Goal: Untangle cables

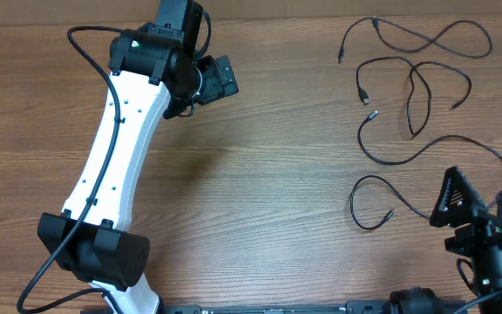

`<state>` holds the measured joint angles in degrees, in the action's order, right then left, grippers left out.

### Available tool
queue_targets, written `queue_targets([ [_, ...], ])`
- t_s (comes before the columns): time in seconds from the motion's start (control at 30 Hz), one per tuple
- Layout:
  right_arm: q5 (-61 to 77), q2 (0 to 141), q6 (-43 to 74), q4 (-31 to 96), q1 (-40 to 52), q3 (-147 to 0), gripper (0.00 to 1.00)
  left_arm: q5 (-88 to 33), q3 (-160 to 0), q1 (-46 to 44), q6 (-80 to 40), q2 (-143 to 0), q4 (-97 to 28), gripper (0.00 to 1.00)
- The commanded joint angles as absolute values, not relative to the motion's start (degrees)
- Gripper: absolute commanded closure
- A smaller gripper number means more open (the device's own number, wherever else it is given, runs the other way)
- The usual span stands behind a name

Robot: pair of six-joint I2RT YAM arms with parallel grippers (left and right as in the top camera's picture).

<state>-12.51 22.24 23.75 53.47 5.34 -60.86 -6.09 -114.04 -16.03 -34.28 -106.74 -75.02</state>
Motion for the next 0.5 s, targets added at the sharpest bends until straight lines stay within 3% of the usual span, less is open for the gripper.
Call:
queue_targets([
  [0.0, -13.5, 20.3, 23.7, 51.3, 5.6, -57.7, 0.0, -5.3, -115.2, -15.7, -33.4, -106.9, -75.0, 0.0],
  [0.47, -15.5, 19.6, 22.0, 50.1, 7.0, -55.2, 0.0, -5.3, -115.2, -15.7, -33.4, -106.9, -75.0, 0.0],
])
